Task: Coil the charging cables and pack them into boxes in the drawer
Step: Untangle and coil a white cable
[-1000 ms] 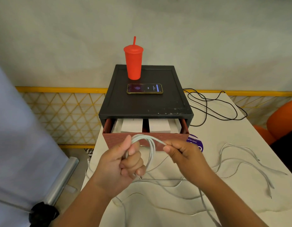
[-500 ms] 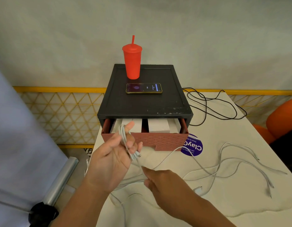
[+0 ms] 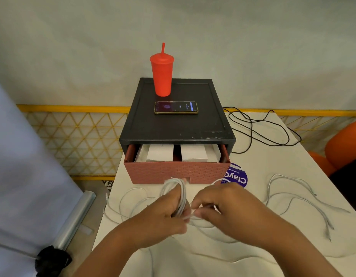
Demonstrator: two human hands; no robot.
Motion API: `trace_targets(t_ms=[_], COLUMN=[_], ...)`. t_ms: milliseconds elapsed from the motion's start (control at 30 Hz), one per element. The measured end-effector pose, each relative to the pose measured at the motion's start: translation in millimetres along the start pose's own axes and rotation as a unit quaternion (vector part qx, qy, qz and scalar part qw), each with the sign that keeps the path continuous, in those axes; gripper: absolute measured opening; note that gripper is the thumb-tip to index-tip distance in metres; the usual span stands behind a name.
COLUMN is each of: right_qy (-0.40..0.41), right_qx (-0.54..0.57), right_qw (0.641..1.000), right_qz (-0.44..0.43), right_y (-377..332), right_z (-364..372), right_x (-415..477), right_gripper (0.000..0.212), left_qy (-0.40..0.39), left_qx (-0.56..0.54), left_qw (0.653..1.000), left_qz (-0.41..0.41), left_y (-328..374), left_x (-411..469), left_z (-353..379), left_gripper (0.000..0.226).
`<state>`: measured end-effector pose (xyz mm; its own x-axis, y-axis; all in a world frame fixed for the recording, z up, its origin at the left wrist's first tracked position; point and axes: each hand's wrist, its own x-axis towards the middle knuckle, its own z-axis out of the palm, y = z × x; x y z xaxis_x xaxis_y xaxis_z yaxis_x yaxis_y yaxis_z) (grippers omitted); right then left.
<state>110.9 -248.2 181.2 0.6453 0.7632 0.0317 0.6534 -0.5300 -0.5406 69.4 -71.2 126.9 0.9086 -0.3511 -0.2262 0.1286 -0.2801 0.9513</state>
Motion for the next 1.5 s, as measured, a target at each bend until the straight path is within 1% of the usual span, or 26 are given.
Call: trace_targets(t_ms=[67,100,167,267,367,433,467,533,600,667,700,733,800,867,933,1000,1033,1167,1233,1267,1300,1333,1400,1433,1467,1500], right_qy=[0.007,0.009,0.024,0.070,0.124,0.146,0.149,0.129,0.088,0.041,0.024,0.026,0.078,0.118,0.125,0.102,0.086,0.030,0.011,0.010,0.017,0.031,0.070,0.098,0.126,0.148], right_qx=[0.043,0.062,0.074,0.041,-0.034,-0.048,-0.037,0.013,0.139,0.298,0.349,0.373,0.380,0.422,0.528,0.625,0.658,0.738,0.777,0.781,0.763,0.715,0.545,0.448,0.367,0.316], right_qw=[0.999,0.998,0.997,0.997,0.989,0.985,0.985,0.990,0.986,0.954,0.936,0.927,0.919,0.892,0.832,0.766,0.740,0.668,0.623,0.617,0.638,0.687,0.819,0.869,0.899,0.912], right_qz=[0.013,0.014,0.004,-0.015,-0.074,-0.082,-0.074,-0.052,-0.028,0.008,0.028,0.041,0.071,0.106,0.119,0.110,0.106,0.088,0.089,0.093,0.104,0.123,0.166,0.185,0.202,0.218], right_y=[8,11,16,24,28,27,27,23,18,12,10,8,4,1,2,5,7,13,15,15,13,11,10,11,14,17], right_z=[-4,-6,-8,-9,0,7,10,15,18,22,24,28,36,40,40,38,37,36,39,39,40,39,39,39,40,40], right_x=[2,3,5,9,14,16,16,14,11,11,11,11,12,13,14,14,14,13,13,13,13,13,14,13,12,11], right_gripper=[0.009,0.011,0.018,0.028,0.032,0.026,0.026,0.037,0.042,0.042,0.044,0.046,0.038,0.031,0.038,0.046,0.048,0.049,0.047,0.044,0.040,0.038,0.034,0.031,0.027,0.024], left_qy=[-0.007,0.006,0.039,0.065,0.066,0.056,0.050,0.028,-0.012,-0.032,-0.031,-0.026,-0.014,0.006,0.025,0.049,0.061,0.118,0.138,0.142,0.143,0.141,0.129,0.125,0.125,0.127], left_qx=[0.021,0.018,-0.023,-0.130,-0.223,-0.293,-0.330,-0.391,-0.437,-0.461,-0.465,-0.466,-0.454,-0.429,-0.418,-0.412,-0.407,-0.385,-0.377,-0.379,-0.383,-0.390,-0.411,-0.425,-0.440,-0.454], left_qw=[1.000,1.000,0.999,0.989,0.973,0.954,0.943,0.920,0.900,0.887,0.884,0.884,0.891,0.903,0.908,0.910,0.911,0.915,0.915,0.914,0.912,0.909,0.900,0.894,0.886,0.879], left_qz=[0.009,0.006,-0.018,-0.023,-0.014,-0.013,-0.016,-0.019,-0.006,0.006,0.010,0.011,0.012,0.005,0.004,0.001,-0.001,-0.020,-0.026,-0.029,-0.035,-0.044,-0.065,-0.072,-0.074,-0.074], left_y=[3,4,12,17,21,21,21,20,19,18,17,18,22,25,27,27,27,26,28,28,28,28,27,25,23,20], left_x=[-2,0,-1,-4,-8,-8,-9,-10,-11,-10,-9,-8,-6,-6,-6,-7,-7,-4,-2,-1,0,1,2,2,3,5], left_z=[7,10,12,8,3,2,1,-3,-6,-7,-7,-7,-6,-6,-5,-6,-6,-8,-6,-4,-2,-1,1,2,4,5], left_gripper=[0.032,0.023,0.013,0.031,0.034,0.036,0.038,0.040,0.042,0.042,0.043,0.042,0.041,0.038,0.038,0.038,0.039,0.047,0.039,0.036,0.035,0.035,0.031,0.028,0.023,0.020])
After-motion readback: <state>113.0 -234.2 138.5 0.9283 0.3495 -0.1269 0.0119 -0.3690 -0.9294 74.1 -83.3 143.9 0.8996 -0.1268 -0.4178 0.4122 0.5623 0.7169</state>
